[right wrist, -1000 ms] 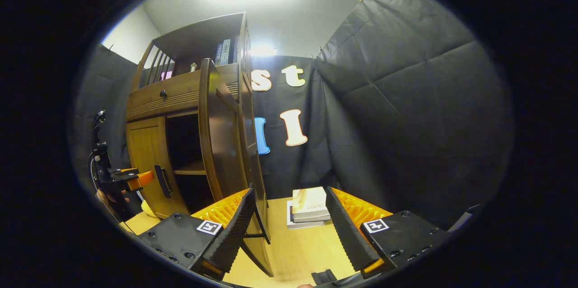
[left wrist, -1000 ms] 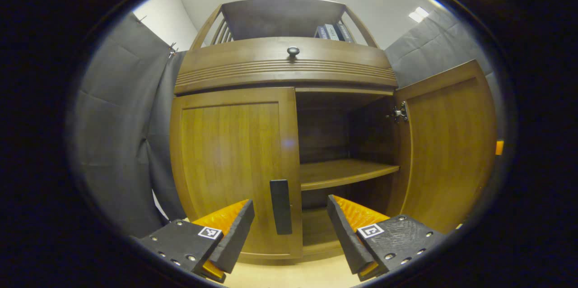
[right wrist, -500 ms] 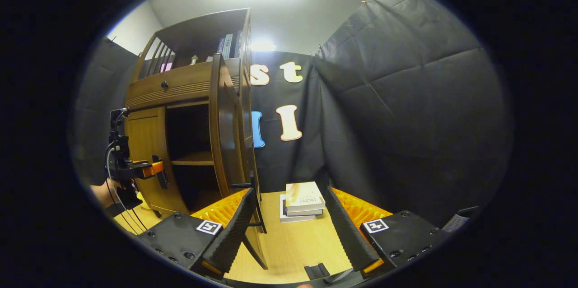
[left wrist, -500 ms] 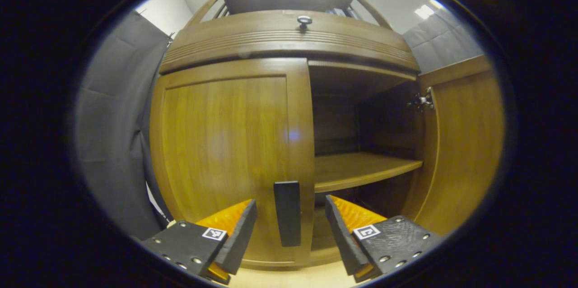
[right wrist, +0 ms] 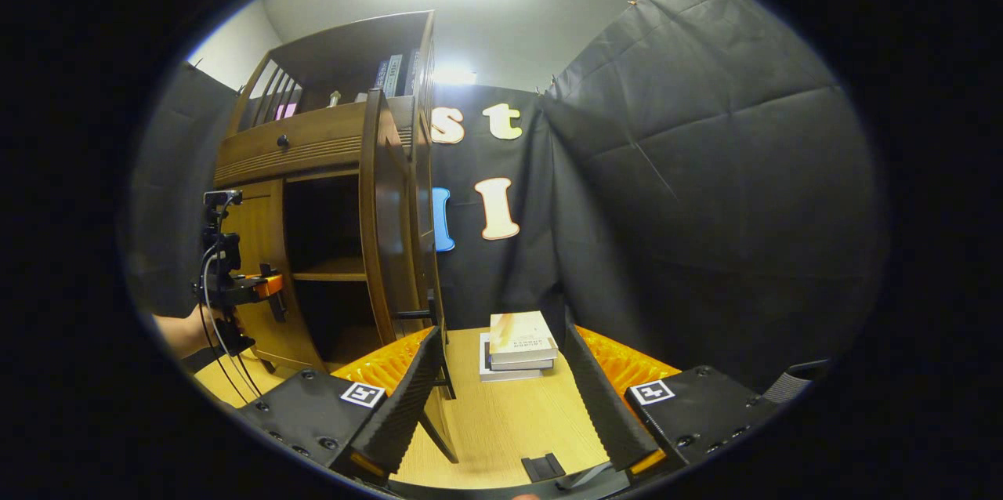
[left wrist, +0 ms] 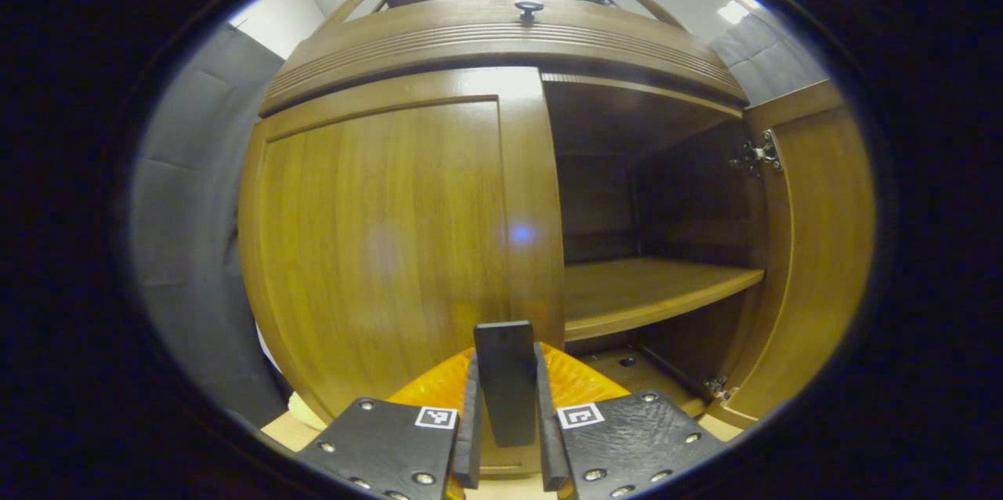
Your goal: Open the right door of the double-door shoe cabinet with the right hand, and open the left door with the left hand.
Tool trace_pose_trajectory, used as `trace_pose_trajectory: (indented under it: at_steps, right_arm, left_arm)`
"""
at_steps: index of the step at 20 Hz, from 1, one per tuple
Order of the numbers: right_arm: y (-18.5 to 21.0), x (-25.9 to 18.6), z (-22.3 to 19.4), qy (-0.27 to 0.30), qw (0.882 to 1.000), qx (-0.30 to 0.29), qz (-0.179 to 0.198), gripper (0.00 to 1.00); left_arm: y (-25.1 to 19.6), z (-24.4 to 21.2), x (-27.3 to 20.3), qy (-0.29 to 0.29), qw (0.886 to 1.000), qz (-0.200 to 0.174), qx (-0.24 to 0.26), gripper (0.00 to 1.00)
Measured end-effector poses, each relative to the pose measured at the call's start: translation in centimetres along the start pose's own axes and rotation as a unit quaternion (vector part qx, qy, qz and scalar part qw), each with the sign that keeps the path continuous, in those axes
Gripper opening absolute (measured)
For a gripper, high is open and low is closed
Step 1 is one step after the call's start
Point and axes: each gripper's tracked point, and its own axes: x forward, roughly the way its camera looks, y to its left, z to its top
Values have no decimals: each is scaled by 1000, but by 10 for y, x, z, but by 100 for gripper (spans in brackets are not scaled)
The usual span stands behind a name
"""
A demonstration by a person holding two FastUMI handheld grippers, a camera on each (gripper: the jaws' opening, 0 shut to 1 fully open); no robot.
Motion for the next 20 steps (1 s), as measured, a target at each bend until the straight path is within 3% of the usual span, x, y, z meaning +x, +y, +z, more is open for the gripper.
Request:
trace_pose_trajectory:
  at_steps: [4,5,7,8,9,12,13,17,20]
  right_arm:
    - [2,0,2,-2,1000,-1,6,92]
    - [2,-1,2,-3,1000,-1,8,98]
    - [3,-2,3,-5,1000,2,12,98]
    - [4,-2,4,-7,1000,4,15,98]
    - [5,-2,3,-7,1000,5,17,98]
    - [10,-2,5,-10,1000,9,26,98]
    - [11,-2,5,-11,999,11,30,98]
    - [27,-3,10,-20,999,7,49,98]
    - [41,-1,13,-22,998,2,64,98]
  left_arm:
    - [2,-1,-2,-1,1000,12,-20,20]
    - [3,-3,-7,3,1000,14,-21,19]
    - [5,-2,-17,3,1000,11,-23,12]
    - [5,-1,-24,3,1000,9,-26,18]
    - [6,-2,-32,4,1000,8,-27,12]
    - [14,-2,-59,4,1000,10,-26,17]
    - [16,-2,-68,5,1000,10,-29,12]
    - [32,-3,-107,4,1000,10,-28,17]
    - [44,-3,-130,6,999,11,-32,14]
